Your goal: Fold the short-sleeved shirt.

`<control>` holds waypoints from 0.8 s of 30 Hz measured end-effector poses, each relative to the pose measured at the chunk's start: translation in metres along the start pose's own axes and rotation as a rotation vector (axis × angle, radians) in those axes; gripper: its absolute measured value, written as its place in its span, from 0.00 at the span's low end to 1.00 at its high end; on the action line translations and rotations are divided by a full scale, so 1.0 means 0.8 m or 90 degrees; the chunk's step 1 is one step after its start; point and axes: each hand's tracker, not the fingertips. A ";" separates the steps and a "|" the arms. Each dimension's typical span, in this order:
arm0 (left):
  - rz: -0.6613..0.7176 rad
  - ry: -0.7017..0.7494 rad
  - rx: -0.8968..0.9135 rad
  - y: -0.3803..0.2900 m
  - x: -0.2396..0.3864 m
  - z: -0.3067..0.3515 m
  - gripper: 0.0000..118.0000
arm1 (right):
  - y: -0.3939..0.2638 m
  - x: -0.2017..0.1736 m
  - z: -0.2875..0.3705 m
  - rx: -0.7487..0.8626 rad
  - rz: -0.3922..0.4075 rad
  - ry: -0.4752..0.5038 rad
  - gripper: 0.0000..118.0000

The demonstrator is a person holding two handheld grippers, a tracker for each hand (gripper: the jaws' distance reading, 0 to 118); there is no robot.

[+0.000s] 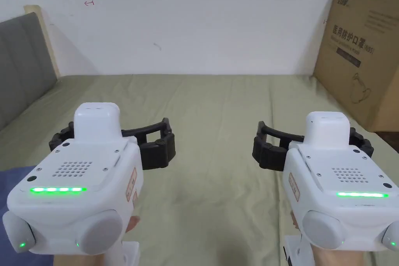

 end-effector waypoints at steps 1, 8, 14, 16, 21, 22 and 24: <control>0.000 -0.001 -0.001 0.000 -0.001 0.000 1.00 | 0.000 0.000 0.000 0.000 0.002 -0.001 1.00; -0.037 0.015 0.027 0.000 0.004 0.004 1.00 | -0.001 -0.001 -0.003 -0.006 -0.005 0.001 1.00; -0.061 0.018 0.023 -0.002 0.009 0.000 1.00 | -0.002 -0.003 -0.003 -0.003 0.005 -0.002 1.00; -0.059 0.018 0.017 -0.003 0.008 -0.001 1.00 | -0.002 -0.003 -0.003 -0.003 0.000 -0.002 1.00; -0.054 0.016 0.010 -0.006 0.006 -0.001 1.00 | -0.004 -0.001 -0.005 -0.009 0.003 -0.004 1.00; -0.055 0.020 0.006 -0.007 0.007 -0.001 1.00 | -0.004 -0.001 -0.005 -0.010 0.004 -0.005 1.00; -0.055 0.019 0.005 -0.007 0.006 -0.002 1.00 | -0.004 -0.001 -0.005 -0.013 0.005 -0.003 1.00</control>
